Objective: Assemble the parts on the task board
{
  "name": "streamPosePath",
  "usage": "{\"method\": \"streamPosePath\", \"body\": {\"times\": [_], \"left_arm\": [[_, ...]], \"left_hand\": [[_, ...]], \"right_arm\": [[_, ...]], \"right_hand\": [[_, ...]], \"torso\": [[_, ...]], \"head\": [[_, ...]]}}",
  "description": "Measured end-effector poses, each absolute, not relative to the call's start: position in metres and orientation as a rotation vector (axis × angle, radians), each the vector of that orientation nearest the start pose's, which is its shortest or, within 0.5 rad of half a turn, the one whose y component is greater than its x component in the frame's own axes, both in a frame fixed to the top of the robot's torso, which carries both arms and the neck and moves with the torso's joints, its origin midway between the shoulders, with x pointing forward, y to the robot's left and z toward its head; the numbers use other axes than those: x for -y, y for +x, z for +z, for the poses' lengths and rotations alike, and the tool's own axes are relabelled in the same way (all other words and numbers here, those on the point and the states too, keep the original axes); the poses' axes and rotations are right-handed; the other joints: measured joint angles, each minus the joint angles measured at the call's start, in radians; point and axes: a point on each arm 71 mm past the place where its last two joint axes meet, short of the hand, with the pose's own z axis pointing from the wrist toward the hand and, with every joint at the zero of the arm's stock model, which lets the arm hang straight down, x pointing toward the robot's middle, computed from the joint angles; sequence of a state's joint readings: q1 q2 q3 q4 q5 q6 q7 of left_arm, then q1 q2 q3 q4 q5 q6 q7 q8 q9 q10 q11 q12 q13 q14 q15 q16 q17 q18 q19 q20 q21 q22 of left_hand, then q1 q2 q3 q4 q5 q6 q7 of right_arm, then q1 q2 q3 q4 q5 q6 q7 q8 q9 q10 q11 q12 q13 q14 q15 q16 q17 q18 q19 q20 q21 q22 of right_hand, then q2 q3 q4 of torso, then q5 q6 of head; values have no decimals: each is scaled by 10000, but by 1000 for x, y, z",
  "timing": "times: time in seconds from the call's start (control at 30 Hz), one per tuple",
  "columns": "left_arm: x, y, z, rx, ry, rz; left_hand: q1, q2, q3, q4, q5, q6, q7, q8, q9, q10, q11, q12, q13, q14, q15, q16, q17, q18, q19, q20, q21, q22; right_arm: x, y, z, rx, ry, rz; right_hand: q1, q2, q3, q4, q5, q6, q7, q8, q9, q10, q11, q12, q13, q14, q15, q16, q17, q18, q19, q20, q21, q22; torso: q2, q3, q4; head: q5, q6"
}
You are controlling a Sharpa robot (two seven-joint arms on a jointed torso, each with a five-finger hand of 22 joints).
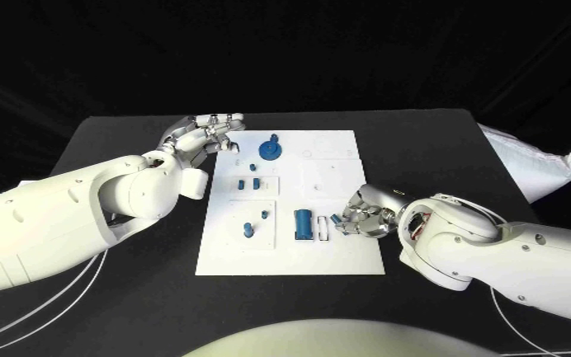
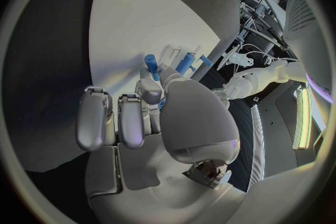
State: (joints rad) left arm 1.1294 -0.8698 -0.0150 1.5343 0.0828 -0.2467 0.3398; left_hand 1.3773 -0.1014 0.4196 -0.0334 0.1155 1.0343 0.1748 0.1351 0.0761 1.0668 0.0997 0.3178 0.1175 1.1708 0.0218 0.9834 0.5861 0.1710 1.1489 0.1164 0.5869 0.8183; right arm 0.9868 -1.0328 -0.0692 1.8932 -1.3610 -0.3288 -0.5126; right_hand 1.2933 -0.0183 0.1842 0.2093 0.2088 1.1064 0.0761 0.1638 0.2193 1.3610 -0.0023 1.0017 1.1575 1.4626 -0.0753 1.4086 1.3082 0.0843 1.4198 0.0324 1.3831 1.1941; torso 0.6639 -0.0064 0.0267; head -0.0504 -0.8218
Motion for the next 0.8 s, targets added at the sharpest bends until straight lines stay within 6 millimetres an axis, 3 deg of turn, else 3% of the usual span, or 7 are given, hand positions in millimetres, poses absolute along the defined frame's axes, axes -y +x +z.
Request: {"method": "streamPosePath", "body": {"times": [0.27, 0.4, 0.57, 0.63, 0.73, 0.8], "left_arm": [[-217, 477, -207, -14804, -12973, -15750], [-217, 477, -207, -14806, -12973, -15754], [-217, 477, -207, -14810, -12971, -15761], [-217, 477, -207, -14811, -12971, -15762], [-216, 477, -207, -14814, -12971, -15766], [-217, 477, -207, -14816, -12971, -15767]], "left_hand": [[0, 0, -27, 27, 0, 0, 0, 0, 0, 0, 0, 0, -1, 0, 0, 0, 1, 0, 0, 0, 0, 0], [0, 0, -27, 27, 0, 0, 0, 0, 1, 0, 0, 0, -1, 0, 0, 0, 1, 0, 0, 0, 0, 0], [0, 0, -27, 27, 0, 0, 0, 0, 1, 1, 0, 0, -2, 0, 0, 0, 1, 0, 0, 0, 0, 0], [0, 0, -27, 27, 0, 0, 0, 0, 1, 0, 0, 0, -2, 0, 0, 0, 1, 0, 0, 0, 0, 0], [0, 0, -27, 27, 0, 0, 0, 0, 1, 0, 0, 0, -2, 0, 0, 0, 2, 0, 0, 0, 0, 1], [0, 0, -26, 27, 0, 0, 0, 0, 1, 1, 0, 0, -2, 0, 0, 0, 2, 0, 0, 0, 0, 1]], "right_arm": [[199, 365, -260, -20680, 2471, 5583], [196, 365, -260, -20769, 2645, 5713], [194, 365, -261, -20854, 2789, 5818], [193, 365, -262, -20905, 2826, 5822], [192, 365, -262, -20985, 2827, 5812], [191, 365, -263, -21059, 2788, 5826]], "right_hand": [[-183, -93, 136, 59, 262, 70, 2, 0, 41, 0, 0, 0, 23, 0, 0, 39, -1, -1, 0, 0, 37, 13], [-405, -187, 190, 113, 756, 123, 21, 0, 79, 37, -34, 50, 64, 1, 0, 39, -2, 0, 0, 0, 37, 42], [-612, -230, 157, 150, 1017, 167, -19, 0, 110, 37, -34, 50, 97, 1, 0, 39, -2, -1, 37, -37, 37, 67], [-870, -256, 76, 309, 1321, 270, -18, 1, 152, 111, -37, 137, 135, 1, 0, 80, -3, -1, 74, 0, 78, 91], [-1210, -388, -188, 554, 2287, 379, -81, 2, 223, 146, -72, 234, 234, 1, 0, 80, -3, -1, 74, 0, 78, 99], [-1247, -400, -328, 598, 2512, 419, -63, 2, 249, 146, -72, 234, 247, 1, 0, 79, -3, -1, 74, 0, 78, 99]], "torso": [[1, -7, -9], [6, -7, -14], [6, -7, -15], [6, -7, -15], [6, -7, -15], [6, -7, -15]], "head": [[15, 30], [36, -5], [51, -28], [53, -35], [59, -53], [60, -58]]}}
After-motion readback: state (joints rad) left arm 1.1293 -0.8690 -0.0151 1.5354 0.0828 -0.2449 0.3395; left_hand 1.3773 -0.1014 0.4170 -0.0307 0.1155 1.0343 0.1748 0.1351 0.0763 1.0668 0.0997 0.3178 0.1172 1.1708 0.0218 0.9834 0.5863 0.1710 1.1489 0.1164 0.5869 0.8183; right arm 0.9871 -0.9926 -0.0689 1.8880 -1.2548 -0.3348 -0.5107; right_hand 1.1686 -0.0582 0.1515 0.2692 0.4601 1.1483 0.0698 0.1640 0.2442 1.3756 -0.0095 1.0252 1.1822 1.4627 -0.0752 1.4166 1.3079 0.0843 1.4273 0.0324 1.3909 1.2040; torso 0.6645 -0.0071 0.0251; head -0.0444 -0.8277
